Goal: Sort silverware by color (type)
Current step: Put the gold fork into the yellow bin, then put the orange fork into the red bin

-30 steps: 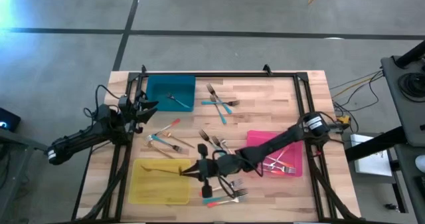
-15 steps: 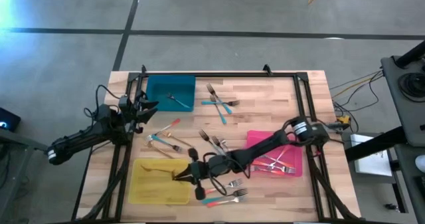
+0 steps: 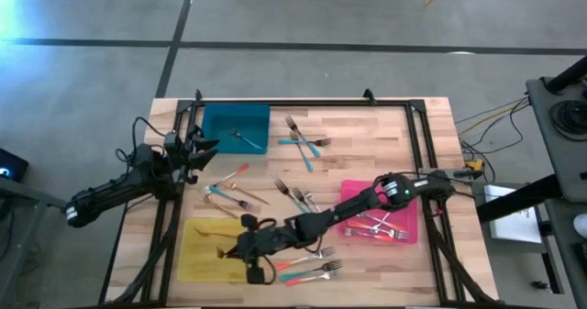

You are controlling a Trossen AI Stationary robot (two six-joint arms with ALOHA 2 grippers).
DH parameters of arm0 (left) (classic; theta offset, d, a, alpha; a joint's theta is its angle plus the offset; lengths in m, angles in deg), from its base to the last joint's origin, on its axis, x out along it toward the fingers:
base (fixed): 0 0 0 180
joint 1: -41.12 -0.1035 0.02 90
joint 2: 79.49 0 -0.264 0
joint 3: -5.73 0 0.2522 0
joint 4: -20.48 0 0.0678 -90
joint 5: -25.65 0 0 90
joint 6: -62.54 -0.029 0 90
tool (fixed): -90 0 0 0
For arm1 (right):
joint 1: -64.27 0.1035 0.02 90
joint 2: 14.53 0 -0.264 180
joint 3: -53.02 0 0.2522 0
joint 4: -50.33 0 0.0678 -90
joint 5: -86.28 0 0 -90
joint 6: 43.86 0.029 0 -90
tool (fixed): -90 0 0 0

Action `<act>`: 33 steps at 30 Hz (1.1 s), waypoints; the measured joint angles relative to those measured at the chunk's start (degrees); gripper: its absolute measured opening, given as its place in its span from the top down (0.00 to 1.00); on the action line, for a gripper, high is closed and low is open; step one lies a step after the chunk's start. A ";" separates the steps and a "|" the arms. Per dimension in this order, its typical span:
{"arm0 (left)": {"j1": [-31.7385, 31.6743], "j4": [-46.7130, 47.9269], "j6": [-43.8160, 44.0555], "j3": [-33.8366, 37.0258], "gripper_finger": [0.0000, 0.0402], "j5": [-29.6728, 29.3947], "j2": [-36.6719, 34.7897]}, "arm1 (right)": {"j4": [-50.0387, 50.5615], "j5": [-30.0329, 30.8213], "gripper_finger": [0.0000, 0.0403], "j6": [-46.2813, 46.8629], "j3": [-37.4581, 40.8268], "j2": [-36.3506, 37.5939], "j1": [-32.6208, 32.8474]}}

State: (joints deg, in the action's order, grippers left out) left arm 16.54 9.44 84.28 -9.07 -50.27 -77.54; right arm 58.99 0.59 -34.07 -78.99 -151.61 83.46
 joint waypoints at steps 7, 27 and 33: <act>0.00 0.02 0.01 -0.01 0.65 0.00 0.05 | 13.17 0.20 0.97 2.91 -11.16 -3.55 -0.22; 0.00 0.11 0.02 0.00 0.65 0.00 0.15 | 15.61 0.19 0.82 6.22 -11.97 -3.68 -0.39; 0.00 -0.04 0.01 0.00 0.65 0.00 0.15 | 29.05 0.08 0.71 7.85 -13.33 -1.68 -0.37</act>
State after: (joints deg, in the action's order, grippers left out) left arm 16.54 9.40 84.29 -9.07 -50.27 -77.38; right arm 88.04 0.67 -26.23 -92.33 -153.29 83.08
